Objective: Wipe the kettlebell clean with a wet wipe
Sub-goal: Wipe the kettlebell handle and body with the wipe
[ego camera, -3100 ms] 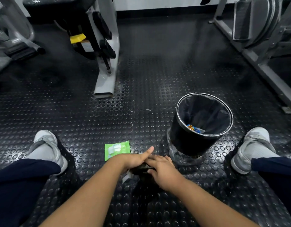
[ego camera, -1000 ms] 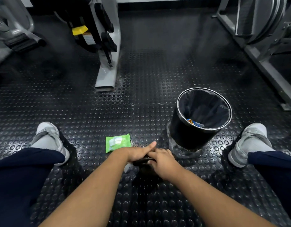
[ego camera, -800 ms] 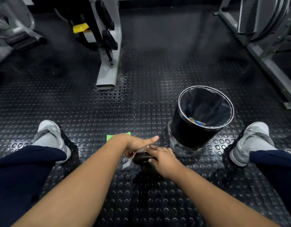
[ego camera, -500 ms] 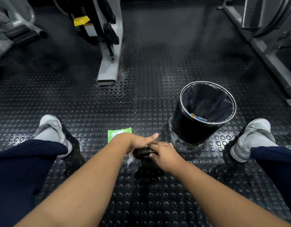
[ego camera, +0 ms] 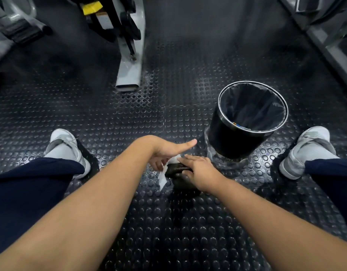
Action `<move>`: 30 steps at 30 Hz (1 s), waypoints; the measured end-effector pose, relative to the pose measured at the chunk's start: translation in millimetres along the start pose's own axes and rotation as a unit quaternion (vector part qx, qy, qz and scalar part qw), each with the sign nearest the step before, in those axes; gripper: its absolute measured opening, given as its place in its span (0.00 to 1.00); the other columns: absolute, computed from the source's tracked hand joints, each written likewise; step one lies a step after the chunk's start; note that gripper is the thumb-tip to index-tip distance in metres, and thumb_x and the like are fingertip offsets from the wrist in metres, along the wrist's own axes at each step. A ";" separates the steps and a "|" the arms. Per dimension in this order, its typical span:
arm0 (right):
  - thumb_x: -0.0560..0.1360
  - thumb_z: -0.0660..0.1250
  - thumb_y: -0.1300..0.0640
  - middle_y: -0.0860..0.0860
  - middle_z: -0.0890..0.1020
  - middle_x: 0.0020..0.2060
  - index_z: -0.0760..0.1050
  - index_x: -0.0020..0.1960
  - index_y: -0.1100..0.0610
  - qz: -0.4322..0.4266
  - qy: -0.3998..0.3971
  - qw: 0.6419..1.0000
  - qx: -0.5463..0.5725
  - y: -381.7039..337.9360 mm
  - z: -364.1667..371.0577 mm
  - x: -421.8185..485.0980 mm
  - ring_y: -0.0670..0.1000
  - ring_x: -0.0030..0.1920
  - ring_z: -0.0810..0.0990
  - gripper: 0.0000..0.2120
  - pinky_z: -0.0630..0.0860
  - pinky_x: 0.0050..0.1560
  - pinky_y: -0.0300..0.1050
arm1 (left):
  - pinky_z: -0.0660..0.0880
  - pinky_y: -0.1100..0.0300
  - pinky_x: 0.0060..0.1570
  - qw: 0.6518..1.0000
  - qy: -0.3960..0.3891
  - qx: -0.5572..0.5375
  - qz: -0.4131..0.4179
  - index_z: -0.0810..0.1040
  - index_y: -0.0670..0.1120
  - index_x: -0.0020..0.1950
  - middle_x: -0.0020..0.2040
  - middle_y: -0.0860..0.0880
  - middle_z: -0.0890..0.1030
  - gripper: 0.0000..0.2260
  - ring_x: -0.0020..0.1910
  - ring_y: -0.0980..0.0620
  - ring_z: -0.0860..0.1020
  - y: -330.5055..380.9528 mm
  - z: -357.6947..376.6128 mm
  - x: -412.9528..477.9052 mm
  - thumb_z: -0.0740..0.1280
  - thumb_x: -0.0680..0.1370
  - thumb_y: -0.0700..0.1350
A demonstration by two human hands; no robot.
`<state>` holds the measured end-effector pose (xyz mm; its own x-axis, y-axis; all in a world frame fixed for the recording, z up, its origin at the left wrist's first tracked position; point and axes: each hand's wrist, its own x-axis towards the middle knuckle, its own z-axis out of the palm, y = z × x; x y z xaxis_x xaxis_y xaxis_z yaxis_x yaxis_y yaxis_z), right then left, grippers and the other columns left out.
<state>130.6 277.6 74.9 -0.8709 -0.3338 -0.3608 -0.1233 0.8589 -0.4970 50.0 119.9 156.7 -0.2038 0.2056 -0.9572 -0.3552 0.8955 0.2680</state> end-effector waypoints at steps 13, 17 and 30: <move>0.82 0.61 0.52 0.51 0.66 0.77 0.64 0.77 0.44 -0.012 -0.005 1.000 -0.020 -4.0 -1.9 -1.4 0.56 0.76 0.64 0.24 0.56 0.76 0.57 | 0.58 0.43 0.77 0.991 0.089 -0.062 0.074 0.80 0.62 0.66 0.71 0.52 0.77 0.48 0.72 0.47 0.71 -34.6 25.3 41.7 0.43 0.62 0.87; 0.83 0.60 0.52 0.54 0.63 0.79 0.61 0.79 0.45 -0.015 -0.010 0.999 -0.029 -2.1 -3.0 -2.3 0.56 0.78 0.60 0.26 0.54 0.77 0.56 | 0.62 0.51 0.72 0.993 0.092 -0.046 0.054 0.71 0.49 0.77 0.73 0.53 0.71 0.44 0.73 0.50 0.67 -27.4 25.4 14.7 0.46 0.75 0.78; 0.76 0.69 0.39 0.41 0.83 0.46 0.79 0.51 0.45 0.101 0.233 0.880 0.402 -43.7 -2.6 -55.4 0.42 0.49 0.81 0.11 0.77 0.51 0.36 | 0.79 0.55 0.56 0.963 0.183 -0.105 0.168 0.83 0.47 0.58 0.51 0.48 0.88 0.12 0.51 0.48 0.85 -85.7 1.8 -29.3 0.65 0.84 0.53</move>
<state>183.0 259.5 118.7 -0.9602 0.1504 -0.2354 0.2688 0.2682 -0.9251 88.1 37.8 161.6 -0.6334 0.2831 -0.7202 -0.3825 0.6945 0.6094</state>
